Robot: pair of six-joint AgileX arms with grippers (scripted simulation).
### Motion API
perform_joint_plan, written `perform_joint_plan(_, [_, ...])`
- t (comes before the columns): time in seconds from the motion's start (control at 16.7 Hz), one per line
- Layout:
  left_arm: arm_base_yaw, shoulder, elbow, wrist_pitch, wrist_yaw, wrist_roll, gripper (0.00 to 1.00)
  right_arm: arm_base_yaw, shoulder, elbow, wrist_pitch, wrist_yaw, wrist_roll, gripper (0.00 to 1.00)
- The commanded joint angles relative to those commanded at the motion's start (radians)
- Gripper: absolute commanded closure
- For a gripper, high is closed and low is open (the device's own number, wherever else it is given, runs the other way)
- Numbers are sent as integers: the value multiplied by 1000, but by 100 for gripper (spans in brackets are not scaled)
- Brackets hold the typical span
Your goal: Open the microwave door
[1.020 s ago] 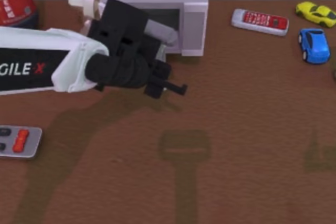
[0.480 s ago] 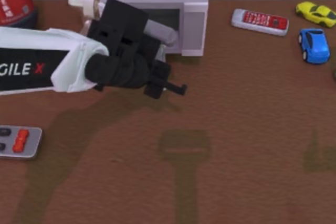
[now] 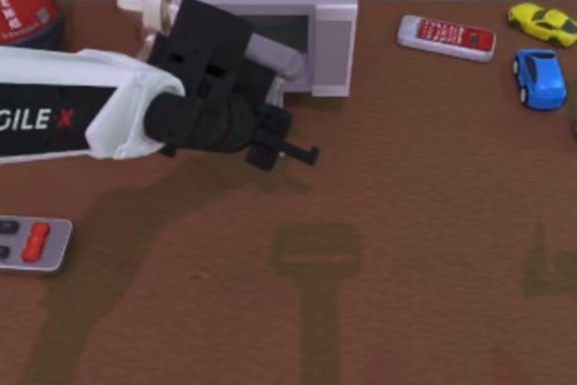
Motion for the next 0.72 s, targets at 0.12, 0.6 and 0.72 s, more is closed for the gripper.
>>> perform_joint_plan(0.12, [14,-12,-12,1,18,29,100,0,0,0,0,0,0,0])
perform_joint_plan(0.6, [37,-32,-35,2,63,80,100,0,0,0,0,0,0,0])
perform_joint_plan(0.72, [37,-32,-35,2,63,80,100,0,0,0,0,0,0,0])
